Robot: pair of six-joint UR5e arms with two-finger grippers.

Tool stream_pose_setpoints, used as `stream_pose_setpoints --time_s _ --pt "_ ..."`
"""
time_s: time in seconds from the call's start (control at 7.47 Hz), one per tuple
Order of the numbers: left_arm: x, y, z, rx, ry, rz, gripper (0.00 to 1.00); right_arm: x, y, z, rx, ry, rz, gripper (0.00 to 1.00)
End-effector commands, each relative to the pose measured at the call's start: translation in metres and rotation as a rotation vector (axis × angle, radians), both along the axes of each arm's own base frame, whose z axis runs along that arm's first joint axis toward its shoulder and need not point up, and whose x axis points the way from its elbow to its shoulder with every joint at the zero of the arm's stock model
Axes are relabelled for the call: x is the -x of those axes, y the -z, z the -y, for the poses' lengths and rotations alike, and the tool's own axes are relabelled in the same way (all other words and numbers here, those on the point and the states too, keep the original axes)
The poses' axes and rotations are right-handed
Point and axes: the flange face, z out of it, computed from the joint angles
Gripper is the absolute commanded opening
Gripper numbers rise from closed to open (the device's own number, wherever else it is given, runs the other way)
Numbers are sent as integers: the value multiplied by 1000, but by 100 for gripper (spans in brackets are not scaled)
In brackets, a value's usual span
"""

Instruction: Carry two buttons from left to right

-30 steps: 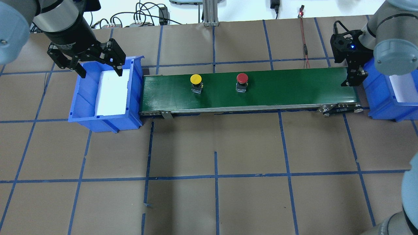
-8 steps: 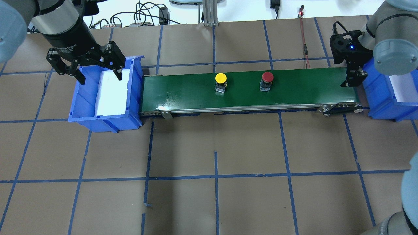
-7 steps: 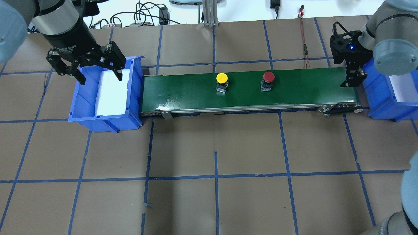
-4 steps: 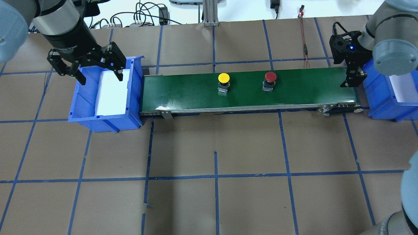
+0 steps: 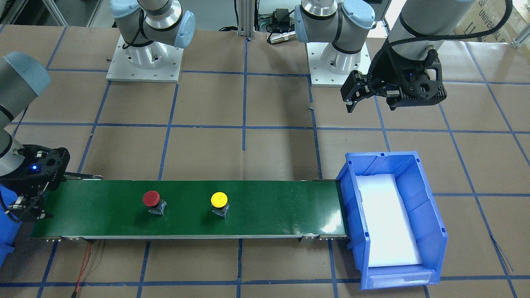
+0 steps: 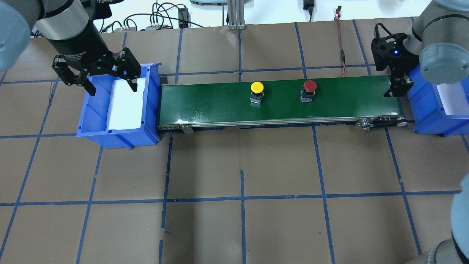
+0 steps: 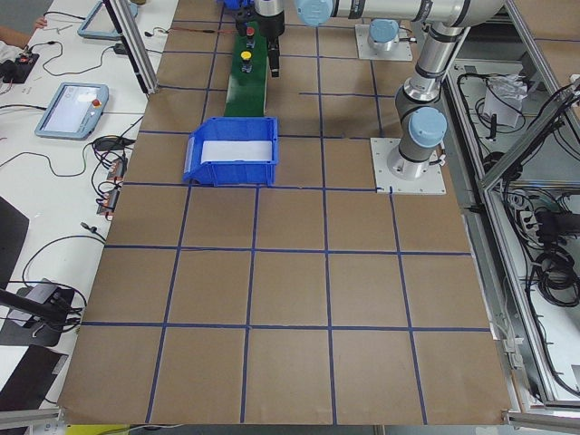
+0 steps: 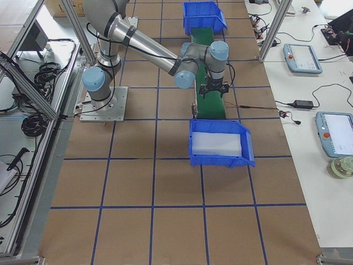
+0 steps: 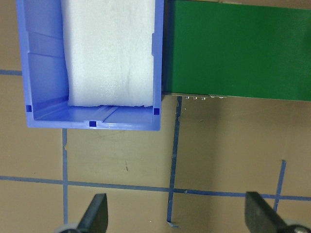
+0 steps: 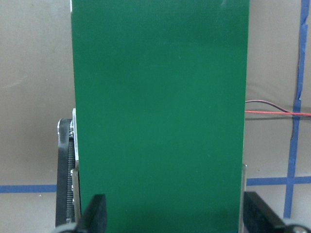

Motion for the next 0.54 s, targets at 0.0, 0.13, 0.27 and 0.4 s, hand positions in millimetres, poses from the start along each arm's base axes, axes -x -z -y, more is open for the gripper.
stream_pose_setpoints --time_s 0.0,0.13,0.27,0.4 --pt "0 2 2 -1 0 0 100 0 4 0 -4 -7 0 100" --pt "0 2 2 -3 0 0 100 0 5 1 -5 -7 2 100" --pt "0 2 3 2 -2 -1 100 0 2 0 -4 8 2 100" --pt "0 0 1 5 -2 0 100 0 5 0 -9 5 6 100"
